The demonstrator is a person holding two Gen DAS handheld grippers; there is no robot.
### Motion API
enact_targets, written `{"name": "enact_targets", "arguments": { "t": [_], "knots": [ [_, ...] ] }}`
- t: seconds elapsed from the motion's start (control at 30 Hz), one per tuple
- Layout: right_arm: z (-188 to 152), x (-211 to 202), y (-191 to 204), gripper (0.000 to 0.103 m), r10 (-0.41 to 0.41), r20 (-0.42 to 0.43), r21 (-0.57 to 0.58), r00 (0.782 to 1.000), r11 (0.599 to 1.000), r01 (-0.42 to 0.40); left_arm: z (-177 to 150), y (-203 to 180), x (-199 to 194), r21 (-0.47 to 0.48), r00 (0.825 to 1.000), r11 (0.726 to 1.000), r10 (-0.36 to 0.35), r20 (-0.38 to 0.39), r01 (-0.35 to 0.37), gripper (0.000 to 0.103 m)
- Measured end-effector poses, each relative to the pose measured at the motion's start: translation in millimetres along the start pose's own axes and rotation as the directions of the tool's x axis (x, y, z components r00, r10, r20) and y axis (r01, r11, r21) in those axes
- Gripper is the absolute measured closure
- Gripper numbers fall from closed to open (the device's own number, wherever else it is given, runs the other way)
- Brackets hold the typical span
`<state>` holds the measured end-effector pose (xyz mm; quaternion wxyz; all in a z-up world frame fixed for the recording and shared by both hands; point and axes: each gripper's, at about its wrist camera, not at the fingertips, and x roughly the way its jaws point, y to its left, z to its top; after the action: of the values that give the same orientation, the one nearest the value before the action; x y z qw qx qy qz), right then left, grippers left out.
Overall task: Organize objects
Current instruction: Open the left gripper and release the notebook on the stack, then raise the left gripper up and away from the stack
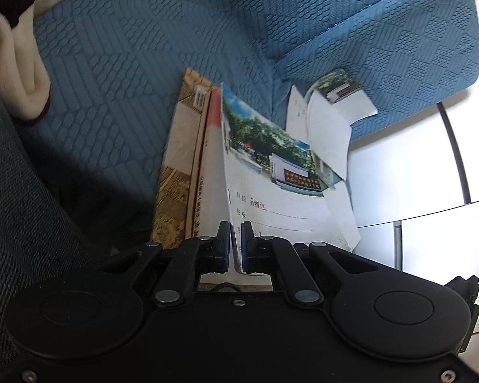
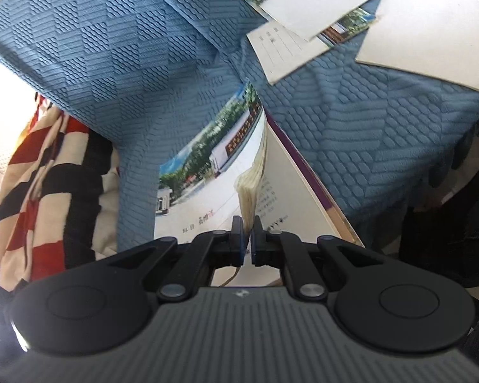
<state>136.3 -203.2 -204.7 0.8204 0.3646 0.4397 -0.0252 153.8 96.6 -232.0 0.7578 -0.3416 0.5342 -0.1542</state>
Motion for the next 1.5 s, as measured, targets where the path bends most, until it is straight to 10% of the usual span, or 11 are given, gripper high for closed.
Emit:
{"name": "enact_targets", "arguments": {
  "t": [0.37, 0.73, 1.13, 1.5],
  "knots": [
    [-1.1, 11.2, -11.2, 0.093, -0.042, -0.070, 0.057, 0.997, 0.997, 0.046, -4.5, -5.9, 6.7, 0.011, 0.999, 0.999, 0.040, -0.025, -0.039, 0.096],
    [5.8, -15.0, -11.7, 0.061, -0.058, -0.139, 0.032, 0.989, 0.998, 0.063, -12.7, -34.3, -8.5, 0.108, 0.995, 0.991, 0.082, -0.050, -0.076, 0.036],
    [30.4, -95.8, 20.4, 0.061, -0.034, 0.082, -0.175, 0.996, 0.983, 0.048, -19.9, -106.2, -59.5, 0.327, 0.996, 0.941, 0.067, 0.065, -0.085, 0.006],
    [43.3, -166.3, 45.0, 0.061, 0.014, 0.247, -0.335, 0.969, 0.940, 0.072, -29.7, -178.2, -102.4, 0.453, 0.983, 0.886, 0.024, 0.181, -0.105, 0.001]
  ]
}}
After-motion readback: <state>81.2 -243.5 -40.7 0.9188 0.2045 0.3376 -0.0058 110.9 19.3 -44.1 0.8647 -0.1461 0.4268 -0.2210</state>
